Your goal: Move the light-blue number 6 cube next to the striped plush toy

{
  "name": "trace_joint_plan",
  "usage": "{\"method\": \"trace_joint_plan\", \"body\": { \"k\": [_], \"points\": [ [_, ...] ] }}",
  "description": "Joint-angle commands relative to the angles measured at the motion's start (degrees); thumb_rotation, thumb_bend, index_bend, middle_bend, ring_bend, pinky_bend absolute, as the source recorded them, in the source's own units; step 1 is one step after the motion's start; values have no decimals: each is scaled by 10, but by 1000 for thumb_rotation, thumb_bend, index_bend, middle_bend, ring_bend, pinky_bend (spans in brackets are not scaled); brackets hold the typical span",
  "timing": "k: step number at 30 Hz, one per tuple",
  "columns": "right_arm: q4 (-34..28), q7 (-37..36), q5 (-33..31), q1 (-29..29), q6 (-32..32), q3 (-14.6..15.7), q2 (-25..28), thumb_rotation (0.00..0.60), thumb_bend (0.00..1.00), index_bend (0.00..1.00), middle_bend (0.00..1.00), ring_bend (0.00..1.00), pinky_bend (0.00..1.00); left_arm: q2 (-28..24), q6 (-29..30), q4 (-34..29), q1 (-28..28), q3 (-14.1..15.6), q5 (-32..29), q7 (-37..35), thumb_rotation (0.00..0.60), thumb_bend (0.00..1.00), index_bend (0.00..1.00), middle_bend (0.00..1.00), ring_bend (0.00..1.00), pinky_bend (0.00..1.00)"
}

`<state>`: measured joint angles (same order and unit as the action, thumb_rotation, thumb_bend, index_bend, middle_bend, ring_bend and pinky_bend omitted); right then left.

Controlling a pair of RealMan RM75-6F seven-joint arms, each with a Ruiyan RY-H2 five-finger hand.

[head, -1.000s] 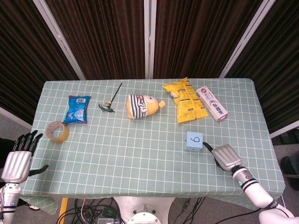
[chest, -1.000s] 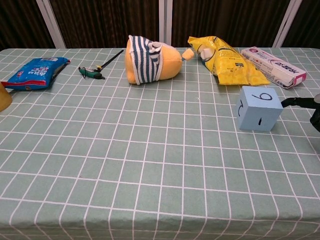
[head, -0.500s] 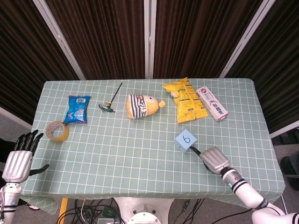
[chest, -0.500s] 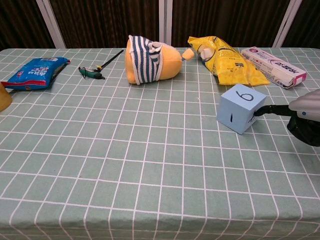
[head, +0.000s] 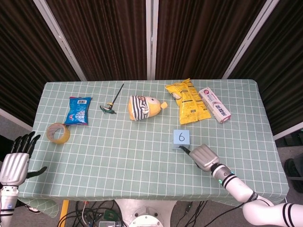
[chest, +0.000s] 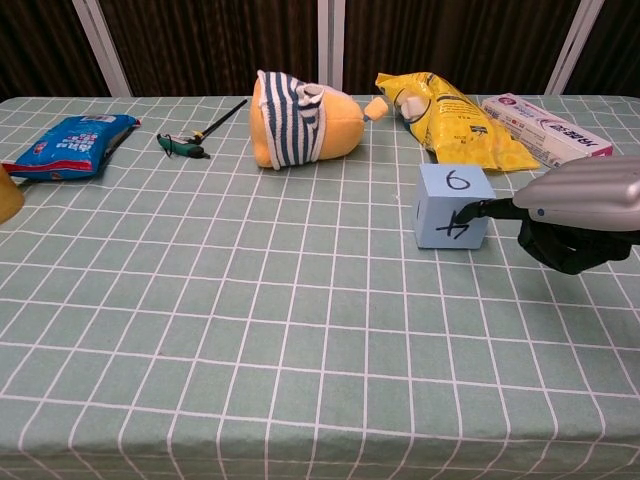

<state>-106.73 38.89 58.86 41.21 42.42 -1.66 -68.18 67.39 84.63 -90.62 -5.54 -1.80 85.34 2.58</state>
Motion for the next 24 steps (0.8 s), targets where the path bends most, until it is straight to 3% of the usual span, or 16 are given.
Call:
{"method": "trace_joint_plan", "body": {
  "k": [1,10,24],
  "points": [
    [-10,38,-50,40,-7,2,-10,600,1000,58,882,760,666,-1,0,3,1,0,-1,-3,600,0,71,0,0,43],
    [-49,113,-179,135,17,13,-13,600,1000,180,908,795,686,-7,0,10,3,0,0,-11,600,0,70,0,0,43],
    [-82,154,-286,226,72,45,-3,600,1000,203,909,798,688,-10,-2,11,2,-1,0,-18,600,0,70,0,0,43]
  ]
}}
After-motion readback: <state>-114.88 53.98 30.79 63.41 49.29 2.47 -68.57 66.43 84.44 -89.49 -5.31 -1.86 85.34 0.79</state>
